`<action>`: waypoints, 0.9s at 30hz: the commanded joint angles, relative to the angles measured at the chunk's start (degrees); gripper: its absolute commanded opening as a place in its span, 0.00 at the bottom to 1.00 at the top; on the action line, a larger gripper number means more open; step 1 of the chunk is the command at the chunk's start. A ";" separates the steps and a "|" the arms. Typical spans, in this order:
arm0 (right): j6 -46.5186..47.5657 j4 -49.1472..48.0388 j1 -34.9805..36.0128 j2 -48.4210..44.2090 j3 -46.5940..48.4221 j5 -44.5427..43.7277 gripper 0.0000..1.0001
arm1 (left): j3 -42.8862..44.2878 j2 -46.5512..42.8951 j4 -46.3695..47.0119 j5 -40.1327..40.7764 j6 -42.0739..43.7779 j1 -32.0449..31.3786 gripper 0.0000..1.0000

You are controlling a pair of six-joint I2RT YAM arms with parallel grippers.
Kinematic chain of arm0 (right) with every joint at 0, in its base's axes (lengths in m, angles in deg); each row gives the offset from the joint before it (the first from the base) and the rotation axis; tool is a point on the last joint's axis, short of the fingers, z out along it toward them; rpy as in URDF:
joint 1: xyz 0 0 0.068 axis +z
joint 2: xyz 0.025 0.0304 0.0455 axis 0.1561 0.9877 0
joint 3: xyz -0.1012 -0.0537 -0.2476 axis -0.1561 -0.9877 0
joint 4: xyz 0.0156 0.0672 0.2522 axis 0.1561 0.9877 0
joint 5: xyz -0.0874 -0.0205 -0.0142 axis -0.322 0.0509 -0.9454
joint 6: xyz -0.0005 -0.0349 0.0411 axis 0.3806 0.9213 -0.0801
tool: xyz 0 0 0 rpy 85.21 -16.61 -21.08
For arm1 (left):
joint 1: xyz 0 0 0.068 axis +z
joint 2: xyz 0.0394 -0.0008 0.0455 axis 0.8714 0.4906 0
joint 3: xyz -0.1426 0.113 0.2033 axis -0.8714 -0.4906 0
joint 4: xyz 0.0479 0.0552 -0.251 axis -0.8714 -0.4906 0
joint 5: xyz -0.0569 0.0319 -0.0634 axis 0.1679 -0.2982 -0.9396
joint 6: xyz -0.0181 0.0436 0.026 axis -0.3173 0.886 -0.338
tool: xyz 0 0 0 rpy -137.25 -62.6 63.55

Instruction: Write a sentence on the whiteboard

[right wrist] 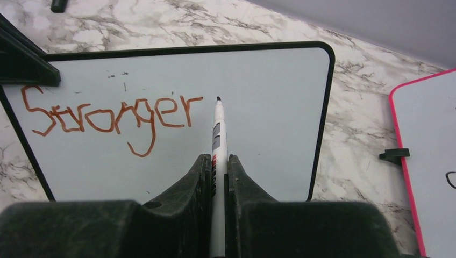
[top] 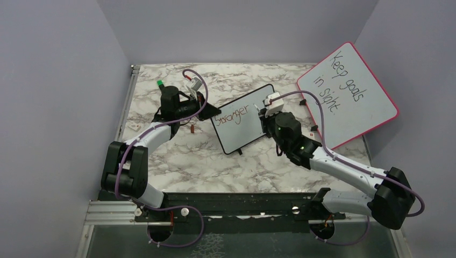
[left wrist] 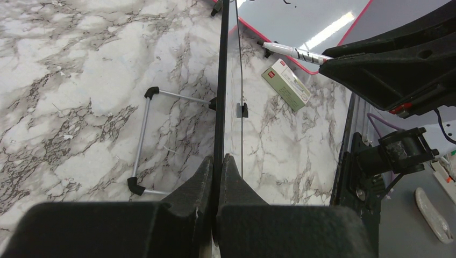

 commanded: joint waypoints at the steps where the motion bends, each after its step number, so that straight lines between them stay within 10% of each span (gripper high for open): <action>1: -1.22 1.87 -1.84 -2.42 -1.32 -1.05 0.01 | -0.63 1.83 -6.21 3.69 3.29 -0.26 0.00; 27: -1.96 -0.58 -6.01 1.43 -0.38 8.83 0.01 | -0.27 2.27 -6.56 3.56 3.71 -0.32 0.00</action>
